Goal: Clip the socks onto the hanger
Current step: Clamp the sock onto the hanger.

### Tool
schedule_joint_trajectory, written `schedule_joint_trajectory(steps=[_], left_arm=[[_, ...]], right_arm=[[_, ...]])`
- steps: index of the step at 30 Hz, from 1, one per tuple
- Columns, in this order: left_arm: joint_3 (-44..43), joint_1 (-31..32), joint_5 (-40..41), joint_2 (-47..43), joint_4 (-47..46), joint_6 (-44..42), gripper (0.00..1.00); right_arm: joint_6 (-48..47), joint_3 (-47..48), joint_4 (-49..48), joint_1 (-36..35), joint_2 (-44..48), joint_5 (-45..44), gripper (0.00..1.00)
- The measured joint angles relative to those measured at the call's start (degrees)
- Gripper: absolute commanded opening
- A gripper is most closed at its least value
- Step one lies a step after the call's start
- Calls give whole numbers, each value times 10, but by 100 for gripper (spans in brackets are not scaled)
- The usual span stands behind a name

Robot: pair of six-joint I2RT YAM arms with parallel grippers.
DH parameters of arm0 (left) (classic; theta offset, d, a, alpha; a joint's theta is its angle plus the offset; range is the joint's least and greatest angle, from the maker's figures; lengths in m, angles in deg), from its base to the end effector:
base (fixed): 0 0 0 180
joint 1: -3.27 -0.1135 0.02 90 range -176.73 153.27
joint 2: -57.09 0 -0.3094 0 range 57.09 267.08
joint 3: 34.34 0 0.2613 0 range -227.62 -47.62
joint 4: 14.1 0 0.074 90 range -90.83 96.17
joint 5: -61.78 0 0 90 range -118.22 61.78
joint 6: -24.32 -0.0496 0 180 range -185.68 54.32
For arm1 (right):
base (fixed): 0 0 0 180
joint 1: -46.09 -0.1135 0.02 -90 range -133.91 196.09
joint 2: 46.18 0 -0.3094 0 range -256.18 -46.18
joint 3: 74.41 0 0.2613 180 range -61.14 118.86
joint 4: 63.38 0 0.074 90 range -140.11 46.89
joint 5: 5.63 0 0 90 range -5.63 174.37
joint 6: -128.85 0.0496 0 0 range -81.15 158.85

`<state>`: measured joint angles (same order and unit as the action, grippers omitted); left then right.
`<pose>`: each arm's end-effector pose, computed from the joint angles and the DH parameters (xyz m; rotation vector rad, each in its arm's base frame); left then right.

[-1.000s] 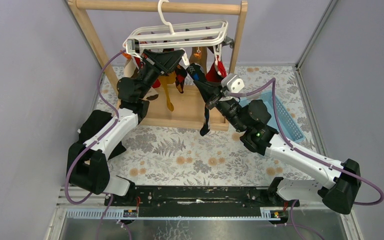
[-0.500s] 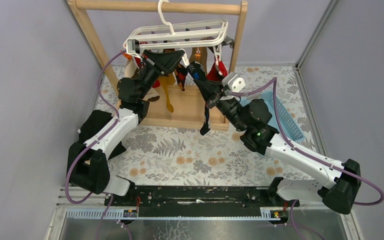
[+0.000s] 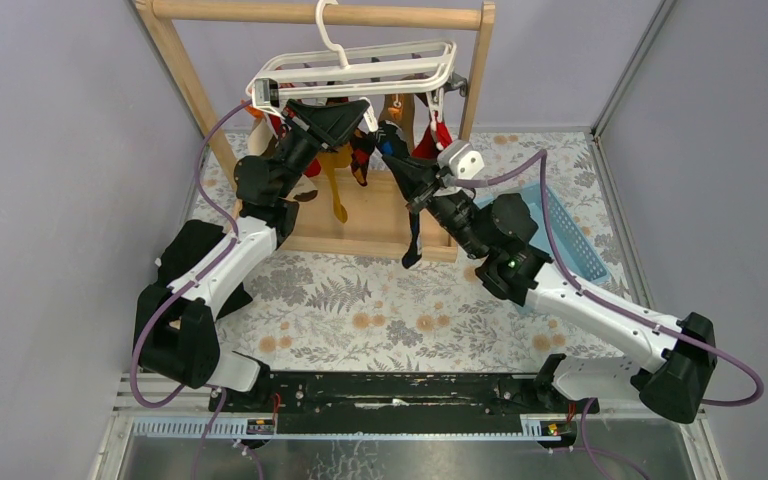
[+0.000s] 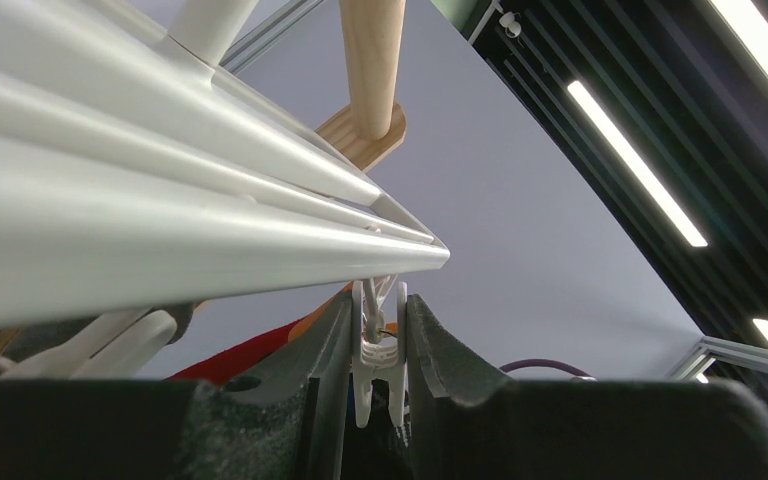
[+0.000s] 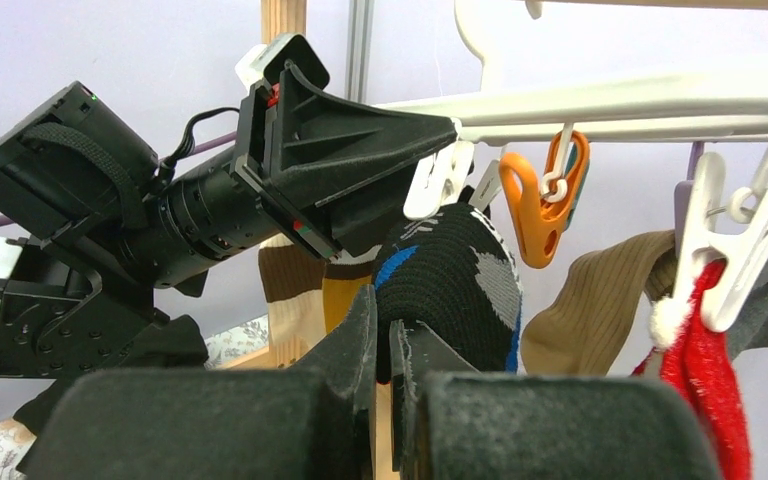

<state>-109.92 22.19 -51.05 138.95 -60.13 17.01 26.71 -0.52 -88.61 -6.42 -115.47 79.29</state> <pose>0.3040 -0.1245 0.4677 -0.1640 1.0856 -1.7951 0.1727 0.2180 0.4852 -0.5014 0.9451 0.5909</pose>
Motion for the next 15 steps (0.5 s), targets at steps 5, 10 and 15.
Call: schedule_joint_trajectory(steps=[5, 10, 15], left_arm=[[0, 0, -1, 0, -3, 6, 0], [0, 0, -2, 0, -10, 16, 0], [0, 0, -3, 0, -16, 25, 0]], right_arm=[[4, 0, 0, 0, -8, 0, 0], [6, 0, 0, 0, -9, -3, 0], [6, 9, 1, 0, -15, -3, 0]])
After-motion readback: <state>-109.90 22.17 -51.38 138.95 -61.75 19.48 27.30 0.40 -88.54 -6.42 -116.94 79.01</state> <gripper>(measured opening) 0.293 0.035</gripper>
